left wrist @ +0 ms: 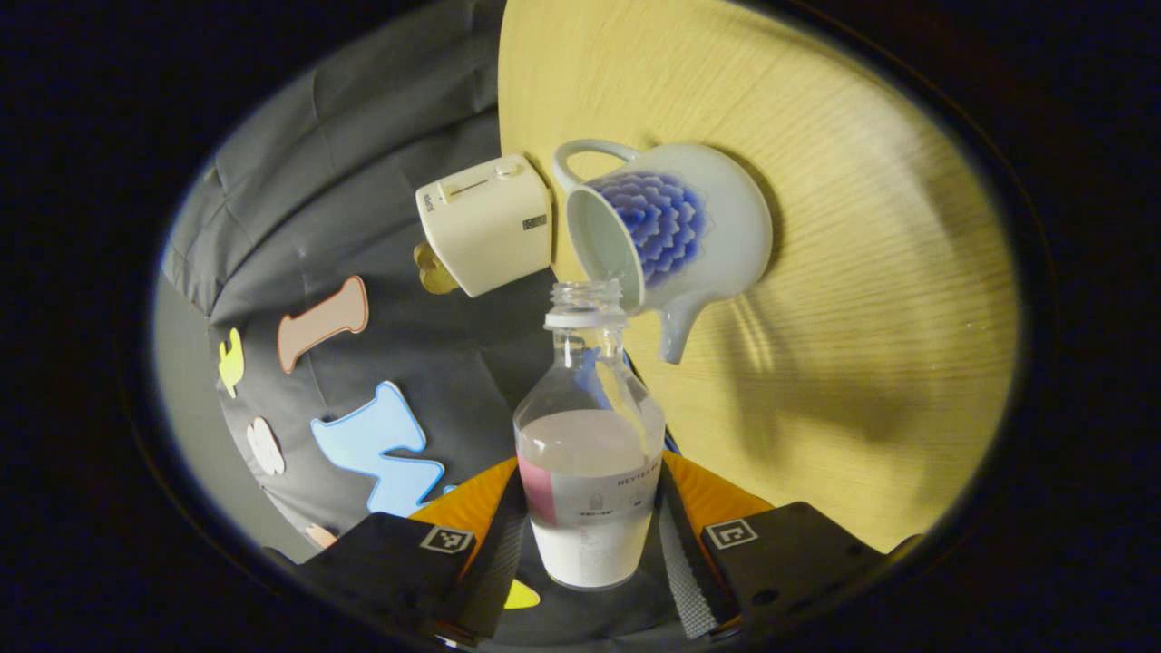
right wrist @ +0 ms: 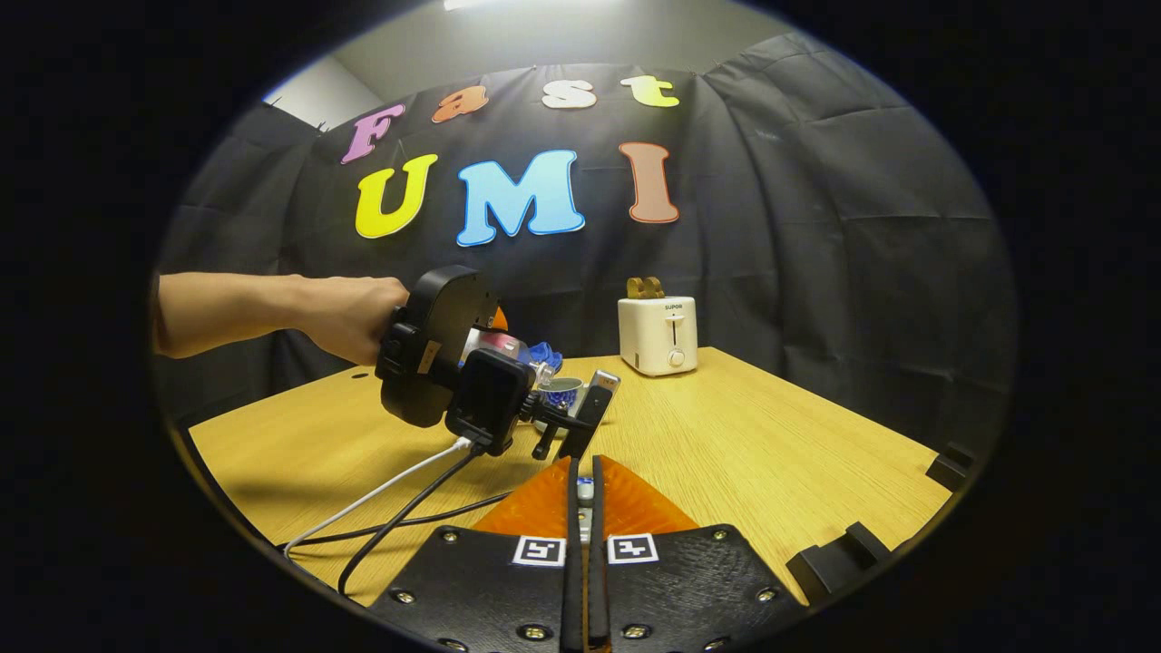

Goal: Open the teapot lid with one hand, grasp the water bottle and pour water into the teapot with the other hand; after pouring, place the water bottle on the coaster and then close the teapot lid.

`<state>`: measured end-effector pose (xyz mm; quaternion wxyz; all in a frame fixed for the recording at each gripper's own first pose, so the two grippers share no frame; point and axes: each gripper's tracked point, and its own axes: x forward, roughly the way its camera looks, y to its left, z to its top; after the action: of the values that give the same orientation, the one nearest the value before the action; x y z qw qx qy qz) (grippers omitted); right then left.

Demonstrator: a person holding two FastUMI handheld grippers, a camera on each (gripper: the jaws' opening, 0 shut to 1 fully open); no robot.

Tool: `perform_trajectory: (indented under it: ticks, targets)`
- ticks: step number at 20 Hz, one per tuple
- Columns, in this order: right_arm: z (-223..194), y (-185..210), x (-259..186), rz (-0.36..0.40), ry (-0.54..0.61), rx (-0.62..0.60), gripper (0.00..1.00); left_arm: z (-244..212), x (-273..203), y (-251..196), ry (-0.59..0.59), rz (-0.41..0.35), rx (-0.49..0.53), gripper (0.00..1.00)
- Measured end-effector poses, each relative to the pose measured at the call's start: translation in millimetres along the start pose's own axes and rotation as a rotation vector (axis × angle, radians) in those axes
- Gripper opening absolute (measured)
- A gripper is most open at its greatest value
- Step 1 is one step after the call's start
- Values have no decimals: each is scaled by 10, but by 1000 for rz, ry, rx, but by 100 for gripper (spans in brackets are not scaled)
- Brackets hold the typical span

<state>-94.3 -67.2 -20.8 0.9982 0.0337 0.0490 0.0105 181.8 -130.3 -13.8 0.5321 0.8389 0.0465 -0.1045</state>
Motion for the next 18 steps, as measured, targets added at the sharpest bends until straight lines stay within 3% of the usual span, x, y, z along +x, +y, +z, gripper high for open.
perform_trajectory:
  ticks: [18]
  targets:
    - [15,-28,-2,-9,-5,1,2,16,-10,169,-11,13,131,84]
